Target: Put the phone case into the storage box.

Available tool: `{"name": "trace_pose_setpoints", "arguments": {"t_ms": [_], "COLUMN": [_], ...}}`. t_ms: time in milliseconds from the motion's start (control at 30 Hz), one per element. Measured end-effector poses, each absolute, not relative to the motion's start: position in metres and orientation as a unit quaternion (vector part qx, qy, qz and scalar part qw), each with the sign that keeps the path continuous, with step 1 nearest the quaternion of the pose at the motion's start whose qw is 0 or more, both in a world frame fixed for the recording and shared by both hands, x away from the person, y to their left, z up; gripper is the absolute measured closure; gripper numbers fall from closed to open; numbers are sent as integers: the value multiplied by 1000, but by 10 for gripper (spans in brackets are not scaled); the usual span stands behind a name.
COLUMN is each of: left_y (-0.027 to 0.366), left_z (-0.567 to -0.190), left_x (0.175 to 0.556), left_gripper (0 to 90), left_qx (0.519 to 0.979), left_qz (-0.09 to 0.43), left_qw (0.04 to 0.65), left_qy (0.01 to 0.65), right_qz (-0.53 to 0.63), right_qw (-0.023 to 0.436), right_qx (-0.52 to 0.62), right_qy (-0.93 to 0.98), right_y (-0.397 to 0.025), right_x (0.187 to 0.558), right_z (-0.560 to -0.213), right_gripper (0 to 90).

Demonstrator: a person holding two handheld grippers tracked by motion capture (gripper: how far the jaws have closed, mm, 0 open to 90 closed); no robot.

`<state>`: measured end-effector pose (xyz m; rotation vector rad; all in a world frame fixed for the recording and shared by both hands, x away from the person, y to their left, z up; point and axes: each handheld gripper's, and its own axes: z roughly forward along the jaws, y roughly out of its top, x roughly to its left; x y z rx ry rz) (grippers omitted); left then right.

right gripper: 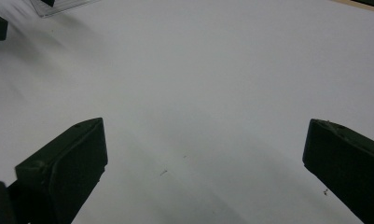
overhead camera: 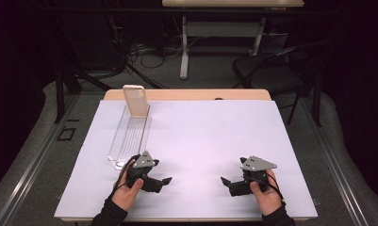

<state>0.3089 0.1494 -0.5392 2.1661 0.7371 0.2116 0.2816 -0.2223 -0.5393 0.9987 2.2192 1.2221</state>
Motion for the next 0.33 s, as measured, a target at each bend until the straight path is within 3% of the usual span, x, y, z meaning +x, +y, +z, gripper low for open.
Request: {"name": "trace_pose_setpoints", "arguments": {"t_ms": [333], "left_y": [148], "left_z": [-539], "left_x": [308], "left_gripper": [162], "left_qx": [862], "left_qz": [85], "left_qw": [407], "left_qy": [290], "right_qz": [437], "right_qw": [205], "right_qx": [358], "right_qy": [799], "right_y": [-221], "right_x": [282], "right_z": [-540], "right_gripper": [0]}}
